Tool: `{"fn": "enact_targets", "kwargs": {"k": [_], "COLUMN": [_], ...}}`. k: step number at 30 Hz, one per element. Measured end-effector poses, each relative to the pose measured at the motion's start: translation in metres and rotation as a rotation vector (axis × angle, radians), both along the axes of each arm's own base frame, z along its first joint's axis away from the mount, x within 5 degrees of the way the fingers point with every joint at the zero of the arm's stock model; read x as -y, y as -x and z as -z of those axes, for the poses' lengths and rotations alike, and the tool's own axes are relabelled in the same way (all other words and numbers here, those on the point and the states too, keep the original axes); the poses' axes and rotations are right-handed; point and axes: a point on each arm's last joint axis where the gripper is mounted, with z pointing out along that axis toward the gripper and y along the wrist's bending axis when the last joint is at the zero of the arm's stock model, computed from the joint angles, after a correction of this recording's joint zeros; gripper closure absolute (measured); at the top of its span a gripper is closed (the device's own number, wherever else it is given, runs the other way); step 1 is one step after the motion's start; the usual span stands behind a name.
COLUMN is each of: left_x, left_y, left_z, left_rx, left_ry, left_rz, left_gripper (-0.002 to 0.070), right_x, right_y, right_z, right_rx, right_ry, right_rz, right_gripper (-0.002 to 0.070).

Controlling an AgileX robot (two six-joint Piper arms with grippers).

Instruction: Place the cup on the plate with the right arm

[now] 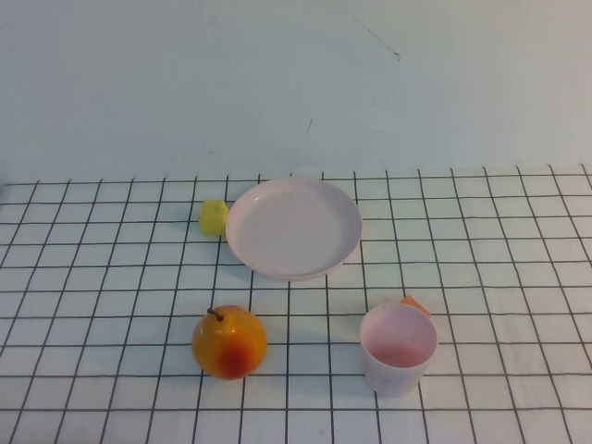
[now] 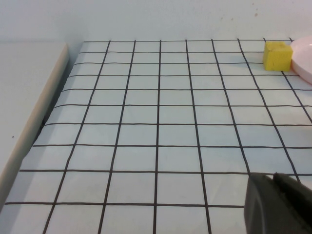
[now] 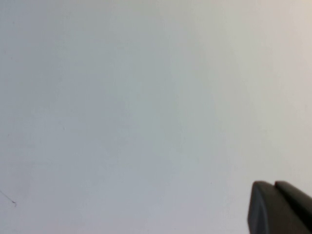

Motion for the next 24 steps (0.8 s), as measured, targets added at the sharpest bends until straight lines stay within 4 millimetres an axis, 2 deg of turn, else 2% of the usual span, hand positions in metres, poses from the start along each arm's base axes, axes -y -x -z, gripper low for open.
{"fn": "enact_targets", "kwargs": {"k": [14,24], "left_x": [0.000,0.000], "left_y": [0.000,0.000], "left_z": [0.000,0.000], "left_rx": [0.000,0.000], "left_ry": [0.000,0.000], "left_rz": [0.000,0.000], "left_gripper": [0.0678,0.0678], "right_x": [-0.002,-0.002], "right_y": [-0.004,-0.005], "right_z": [0.013,0.015], "right_rx": [-0.142,-0.166], "right_ry": [-0.087,-0.091], "right_rz": [-0.047,-0.054], "right_gripper": [0.0678,0.0678]}}
